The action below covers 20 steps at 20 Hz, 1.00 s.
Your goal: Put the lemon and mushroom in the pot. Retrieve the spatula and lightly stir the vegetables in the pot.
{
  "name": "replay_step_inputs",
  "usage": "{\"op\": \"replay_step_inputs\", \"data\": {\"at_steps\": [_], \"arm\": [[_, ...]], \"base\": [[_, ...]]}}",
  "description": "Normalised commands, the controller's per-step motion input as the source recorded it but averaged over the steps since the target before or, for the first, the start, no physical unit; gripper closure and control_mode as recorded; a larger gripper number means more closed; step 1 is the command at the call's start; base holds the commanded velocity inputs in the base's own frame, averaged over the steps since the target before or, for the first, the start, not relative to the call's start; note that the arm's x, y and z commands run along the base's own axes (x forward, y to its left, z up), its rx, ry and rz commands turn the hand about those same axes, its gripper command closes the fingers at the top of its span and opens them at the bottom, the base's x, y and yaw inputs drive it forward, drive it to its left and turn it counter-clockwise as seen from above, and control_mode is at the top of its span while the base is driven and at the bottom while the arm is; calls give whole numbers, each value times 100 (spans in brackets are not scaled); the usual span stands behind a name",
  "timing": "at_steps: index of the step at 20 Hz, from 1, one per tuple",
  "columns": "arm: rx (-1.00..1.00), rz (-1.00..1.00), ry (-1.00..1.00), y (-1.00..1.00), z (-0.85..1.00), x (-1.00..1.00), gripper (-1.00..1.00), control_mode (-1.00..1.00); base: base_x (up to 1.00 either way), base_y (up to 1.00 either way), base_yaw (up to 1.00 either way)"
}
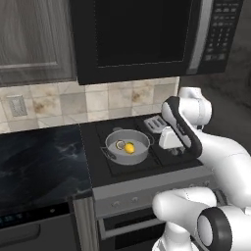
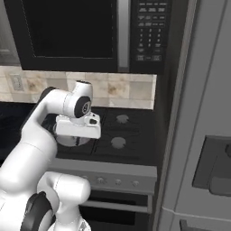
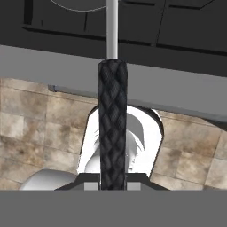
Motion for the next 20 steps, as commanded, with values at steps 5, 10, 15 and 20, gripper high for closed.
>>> {"op": "replay_step_inputs", "data": {"at_steps": [5, 10, 15, 20], "arm": [[0, 0, 0, 0, 0, 0, 100, 100], [0, 0, 0, 0, 0, 0, 100, 100], [0, 0, 0, 0, 0, 0, 100, 100], [0, 0, 0, 0, 0, 0, 100, 100]], "base": [[31, 1, 0], [-43, 32, 9], [-35, 36, 7], [29, 45, 2]]}}
